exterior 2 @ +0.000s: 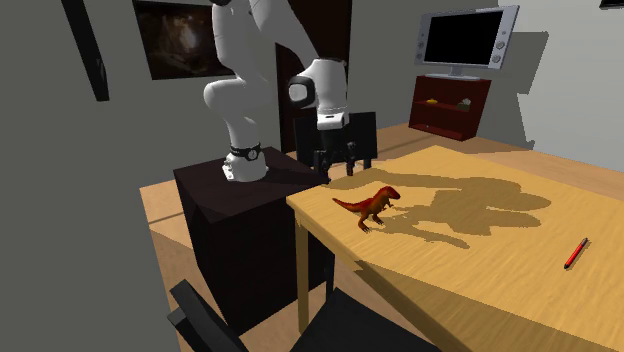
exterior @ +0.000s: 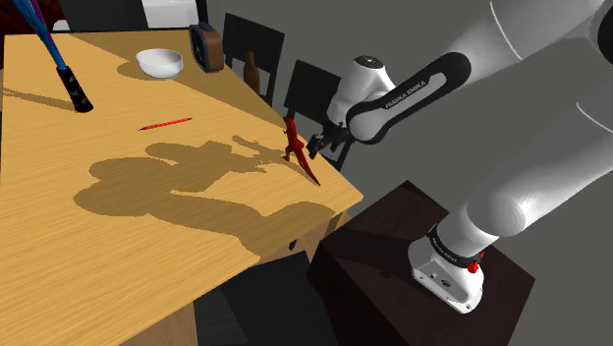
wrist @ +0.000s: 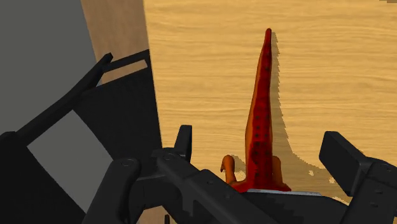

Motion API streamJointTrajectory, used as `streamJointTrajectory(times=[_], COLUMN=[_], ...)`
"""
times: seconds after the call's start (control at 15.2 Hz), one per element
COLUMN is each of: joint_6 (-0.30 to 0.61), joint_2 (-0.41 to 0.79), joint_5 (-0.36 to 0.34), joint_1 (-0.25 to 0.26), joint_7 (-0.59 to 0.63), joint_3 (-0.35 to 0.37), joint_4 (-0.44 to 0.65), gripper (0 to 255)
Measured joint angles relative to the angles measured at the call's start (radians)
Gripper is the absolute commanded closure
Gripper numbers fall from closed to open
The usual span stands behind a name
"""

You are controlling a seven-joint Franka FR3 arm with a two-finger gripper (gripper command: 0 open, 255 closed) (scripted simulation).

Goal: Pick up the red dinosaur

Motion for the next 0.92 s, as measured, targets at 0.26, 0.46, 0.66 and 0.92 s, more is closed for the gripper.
streamJointTrajectory(times=[0.26,0.46,0.66,0.92], joint_6=[0.145,0.193,0.234,0.265], joint_2=[0.175,0.238,0.286,0.325], joint_5=[-0.136,-0.201,-0.258,-0.299], joint_1=[0.0,0.016,0.041,0.067], joint_7=[0.142,0.198,0.245,0.281], joint_3=[-0.001,-0.026,-0.061,-0.095], joint_4=[0.064,0.083,0.092,0.099], gripper=[0,0,0,255])
